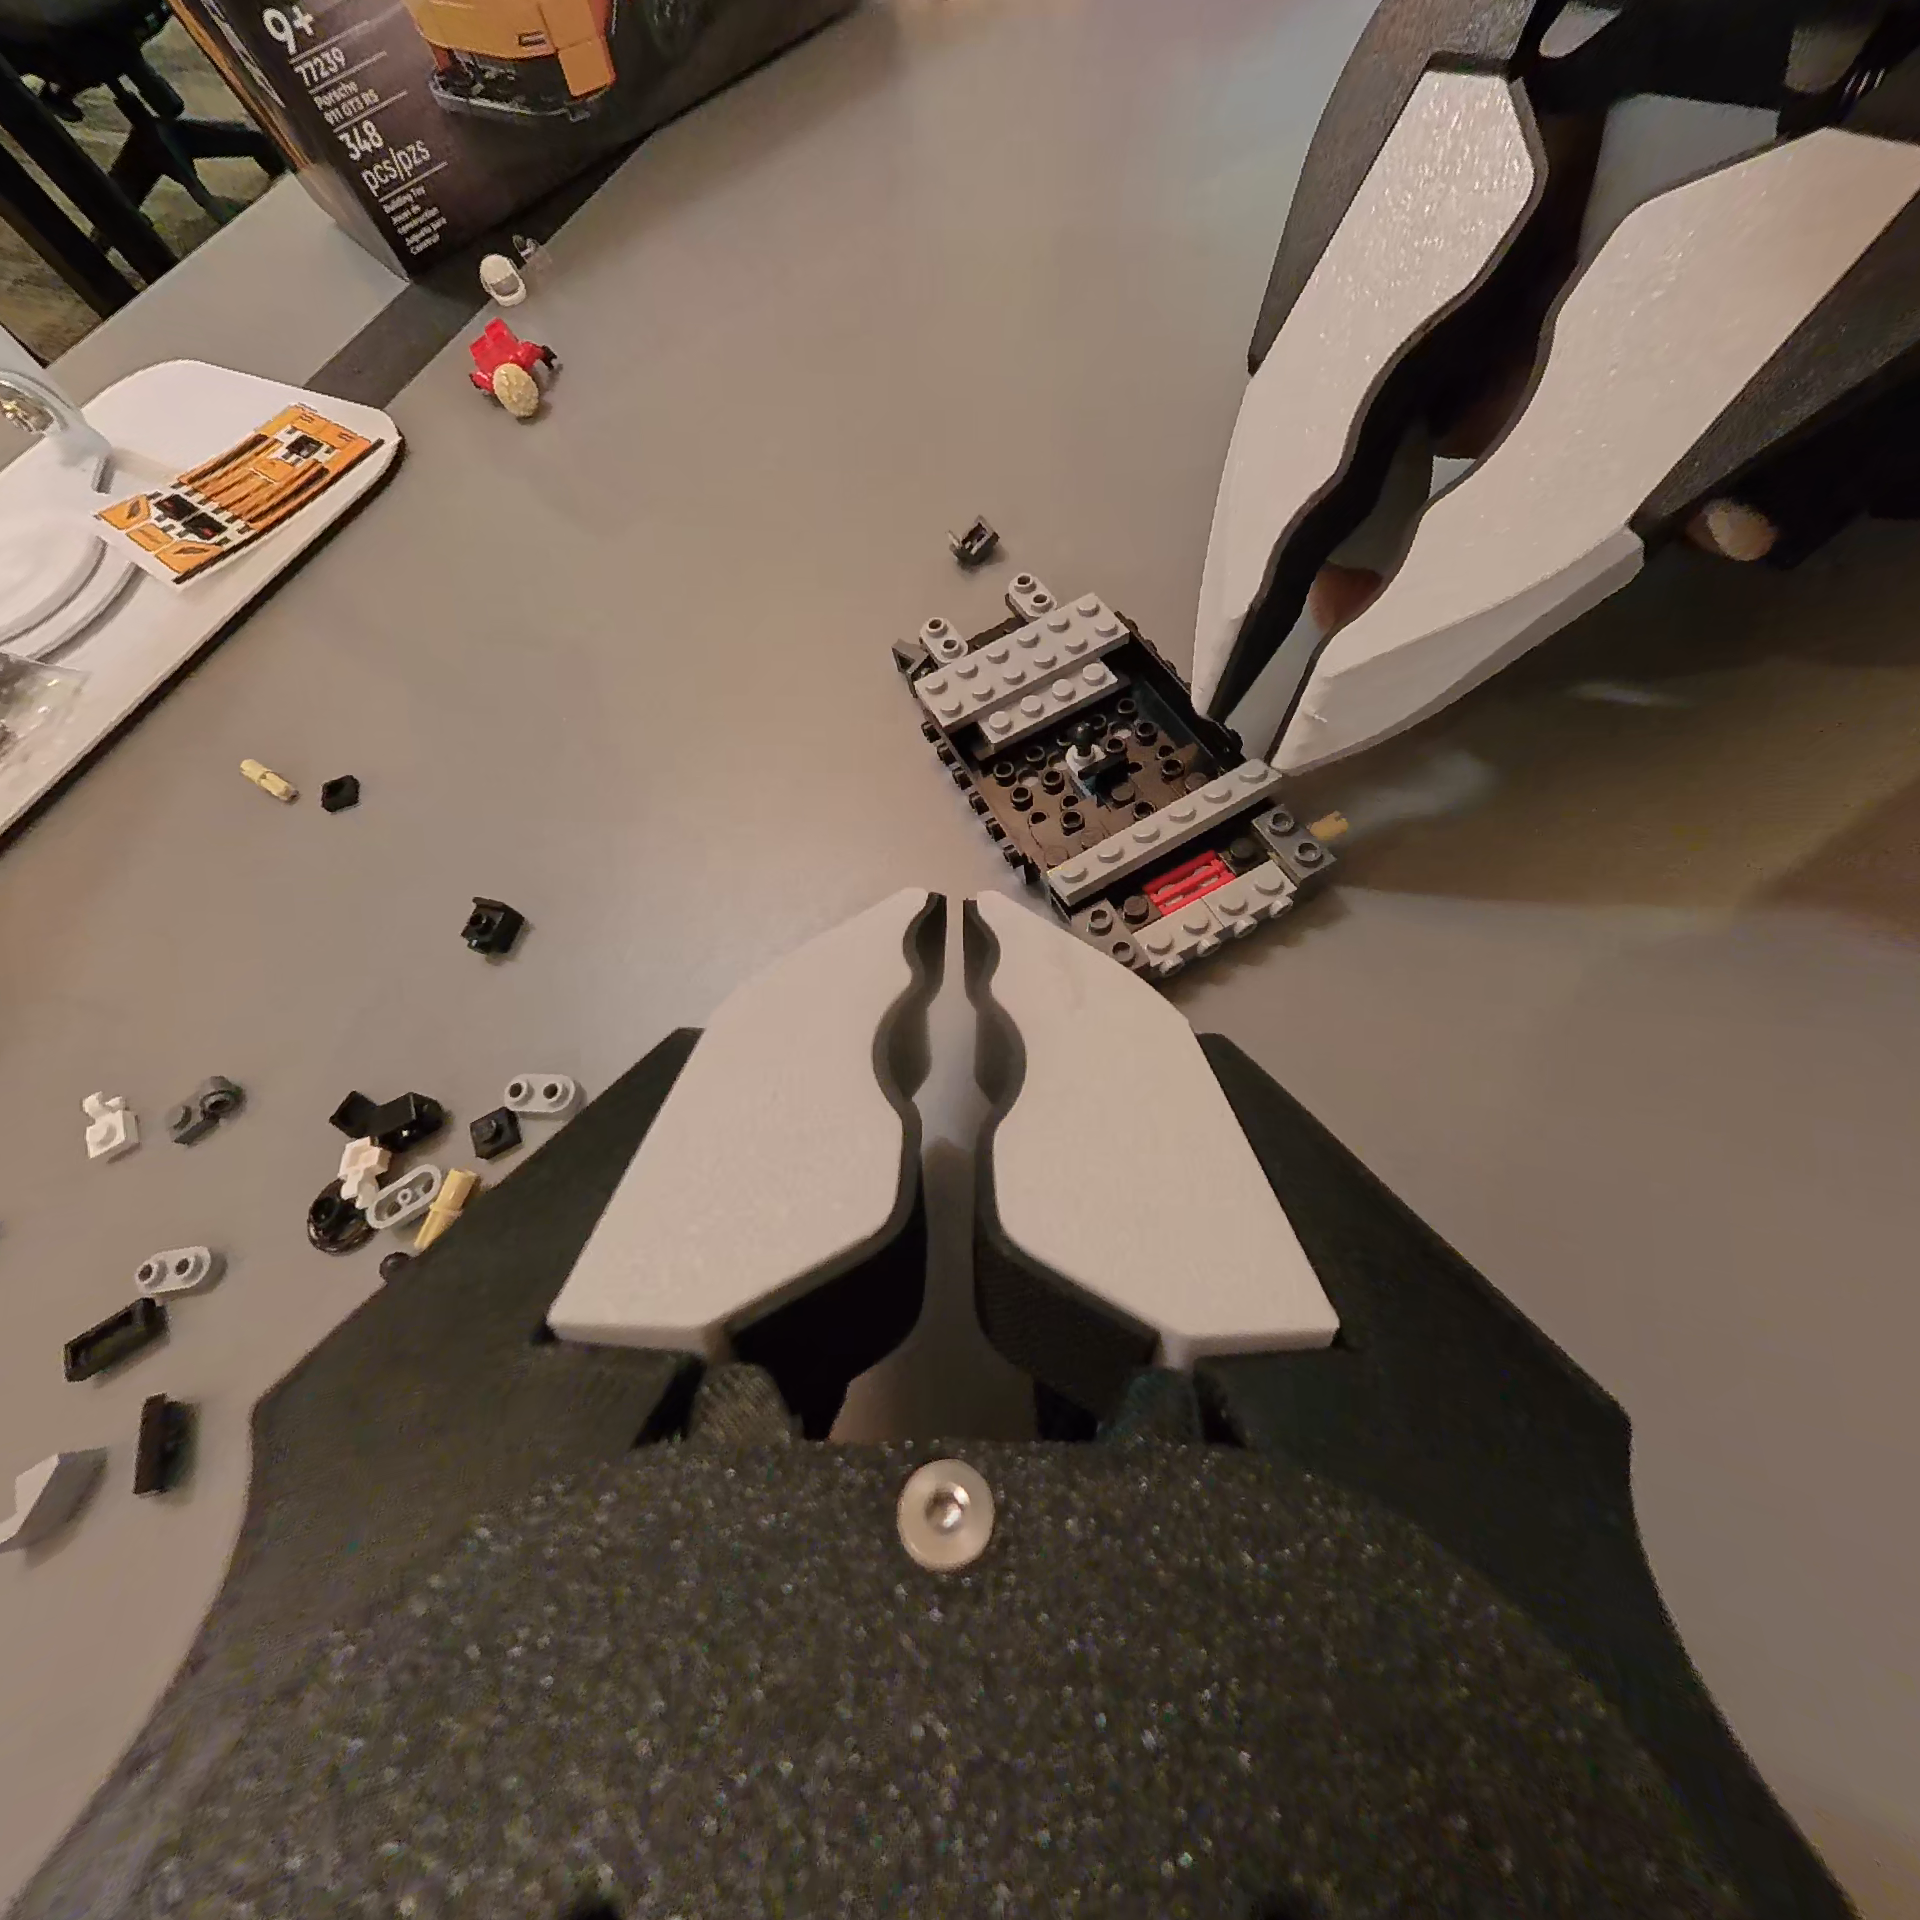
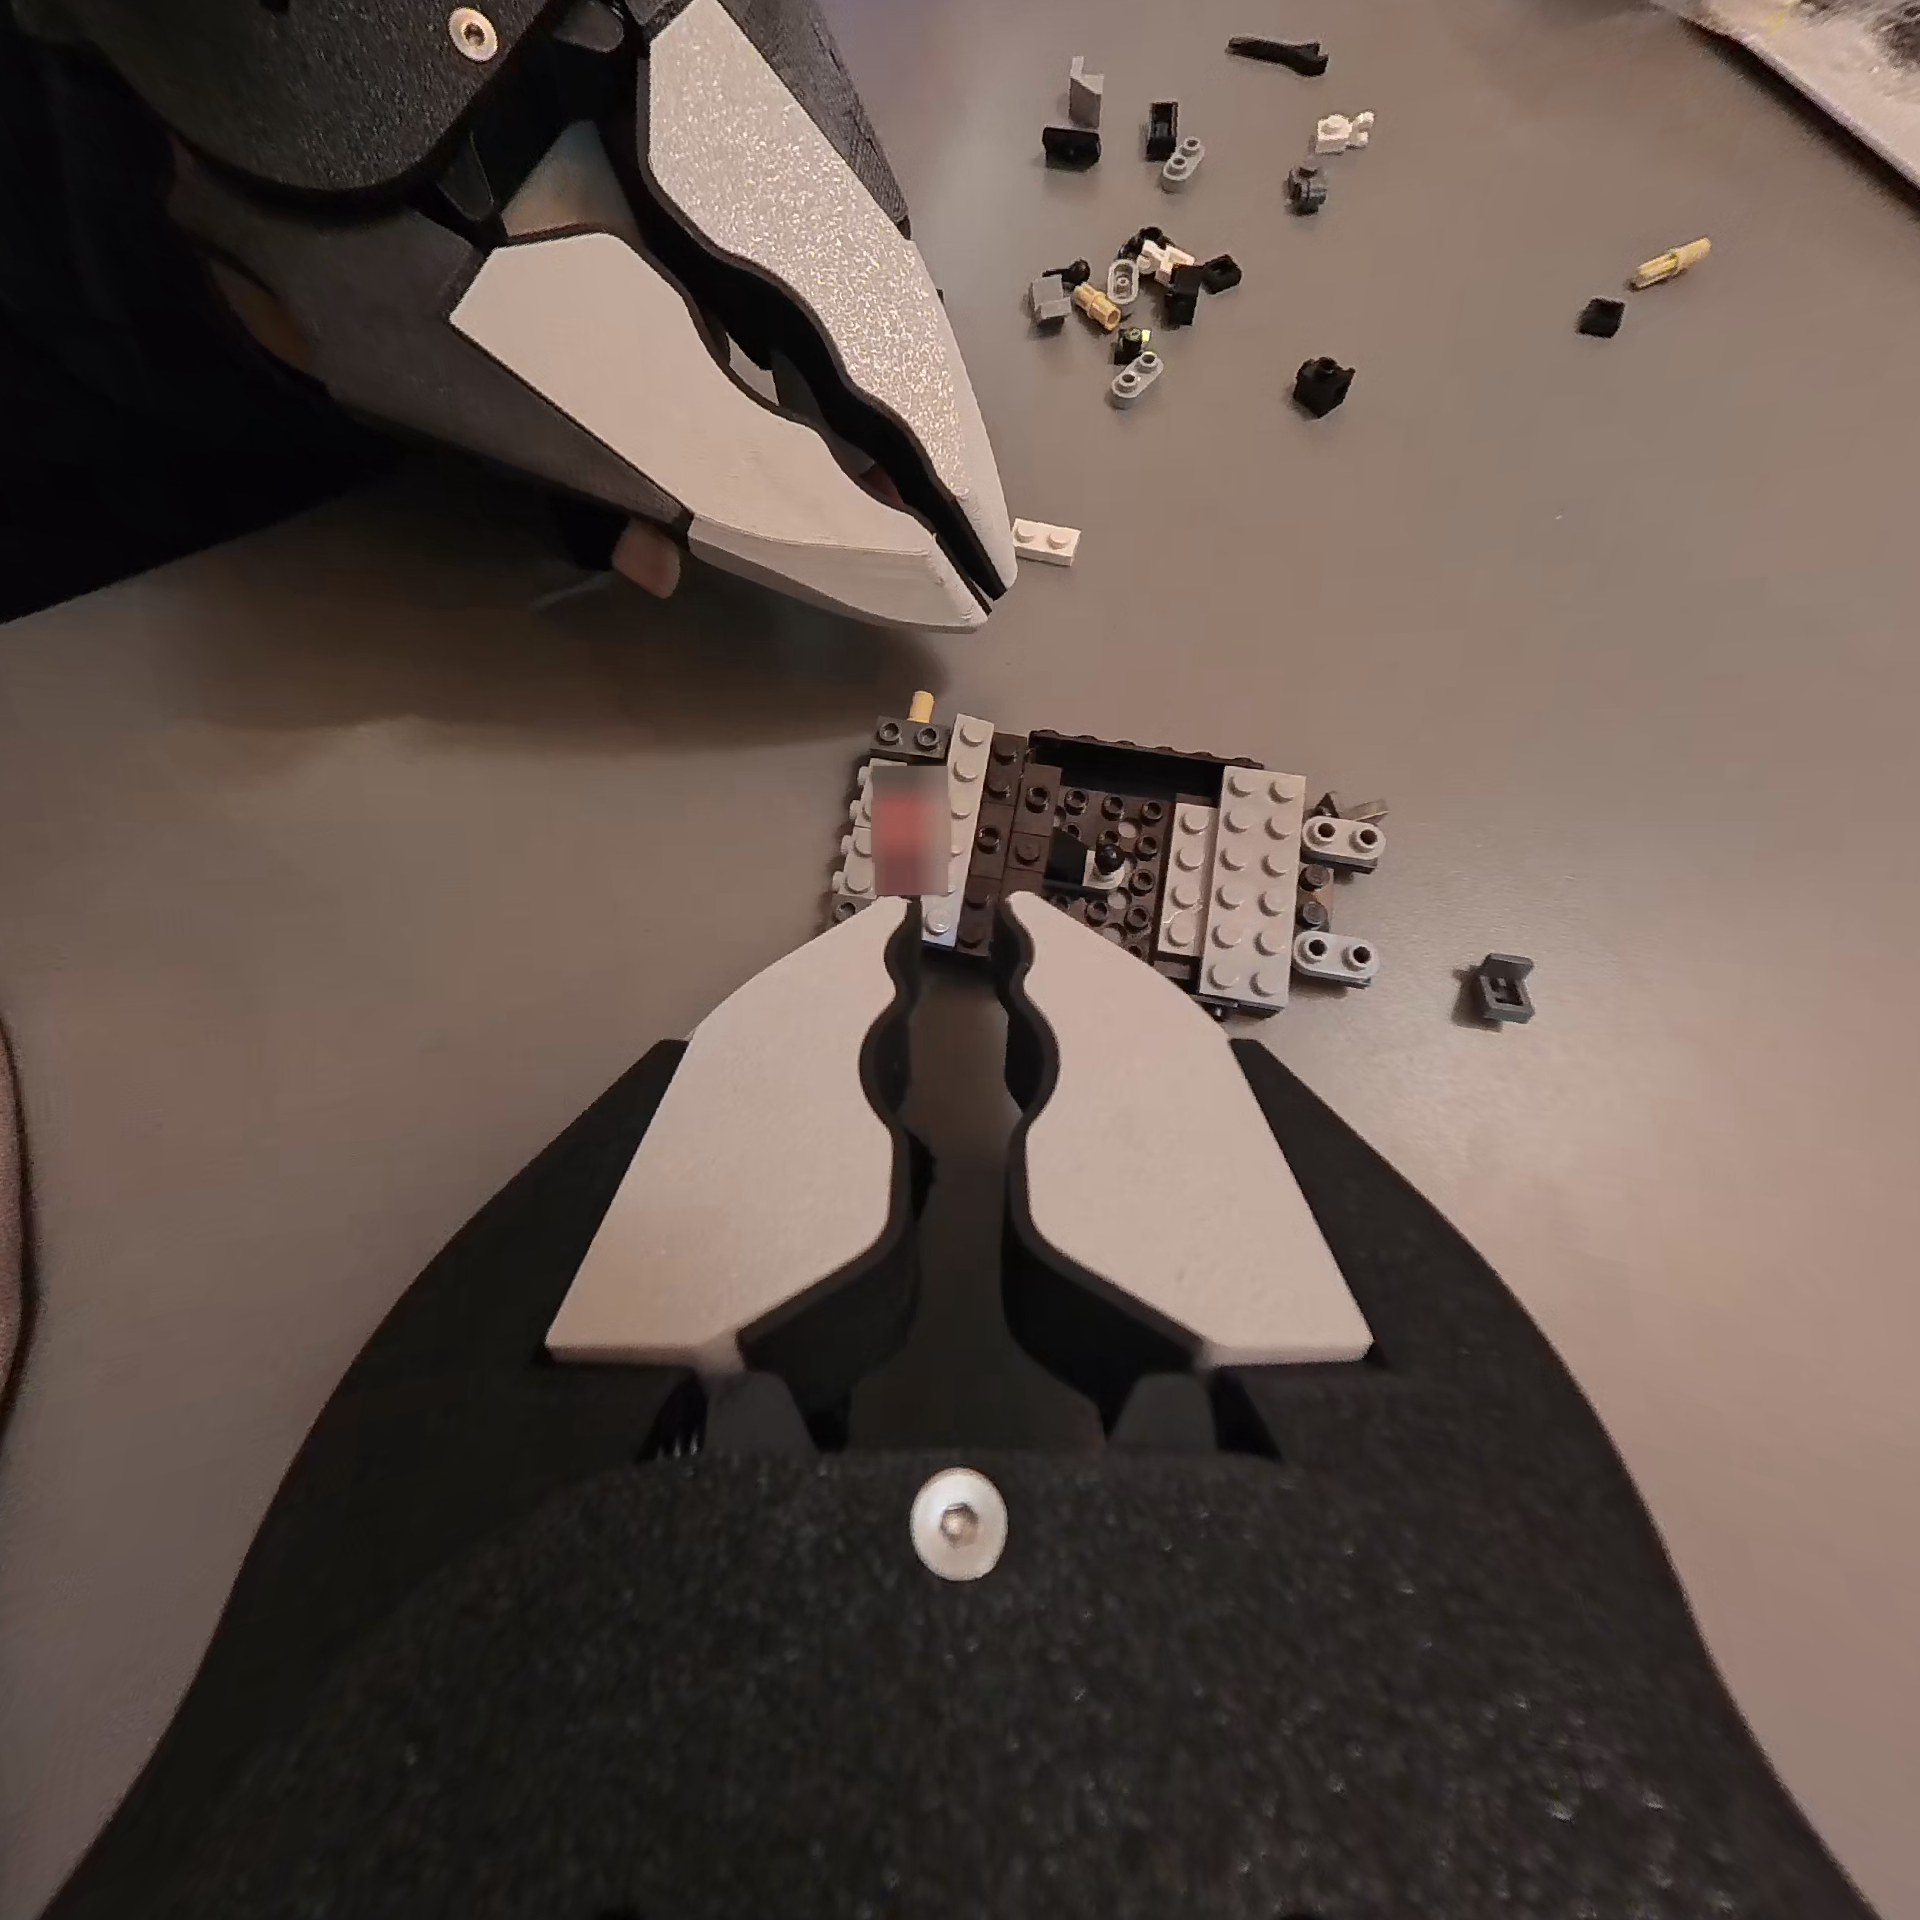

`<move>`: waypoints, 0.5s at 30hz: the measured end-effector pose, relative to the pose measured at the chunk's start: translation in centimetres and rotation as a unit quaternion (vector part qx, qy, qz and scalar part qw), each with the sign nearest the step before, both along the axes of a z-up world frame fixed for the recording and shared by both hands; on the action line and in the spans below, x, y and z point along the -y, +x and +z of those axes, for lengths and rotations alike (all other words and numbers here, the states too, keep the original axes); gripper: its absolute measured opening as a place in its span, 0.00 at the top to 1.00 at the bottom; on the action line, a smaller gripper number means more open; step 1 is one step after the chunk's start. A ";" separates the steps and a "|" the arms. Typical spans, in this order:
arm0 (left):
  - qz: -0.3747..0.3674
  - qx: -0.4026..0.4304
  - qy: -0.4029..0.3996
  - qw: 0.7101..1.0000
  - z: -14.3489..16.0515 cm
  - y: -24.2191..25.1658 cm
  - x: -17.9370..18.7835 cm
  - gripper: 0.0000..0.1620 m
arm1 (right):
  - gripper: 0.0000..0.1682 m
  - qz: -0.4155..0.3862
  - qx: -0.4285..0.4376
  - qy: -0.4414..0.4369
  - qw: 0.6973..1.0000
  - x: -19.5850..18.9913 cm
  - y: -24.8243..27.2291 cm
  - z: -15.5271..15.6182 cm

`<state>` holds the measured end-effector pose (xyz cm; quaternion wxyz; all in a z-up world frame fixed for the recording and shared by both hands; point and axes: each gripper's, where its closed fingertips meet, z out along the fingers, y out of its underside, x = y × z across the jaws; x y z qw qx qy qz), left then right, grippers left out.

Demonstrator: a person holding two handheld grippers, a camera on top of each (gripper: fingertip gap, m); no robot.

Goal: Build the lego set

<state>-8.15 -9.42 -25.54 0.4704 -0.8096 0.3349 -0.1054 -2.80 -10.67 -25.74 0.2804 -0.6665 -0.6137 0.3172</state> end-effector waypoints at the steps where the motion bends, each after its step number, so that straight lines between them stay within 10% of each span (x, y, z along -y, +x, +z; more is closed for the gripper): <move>1: 0.000 0.000 0.000 1.000 0.0 0.0 0.0 0.99 | 0.93 -0.001 -0.001 0.001 1.000 -0.1 0.0 0.0; 15: 0.019 0.014 0.003 1.000 0.4 -0.6 -0.4 0.99 | 0.92 -0.068 -0.023 0.015 0.997 -3.7 2.1 1.4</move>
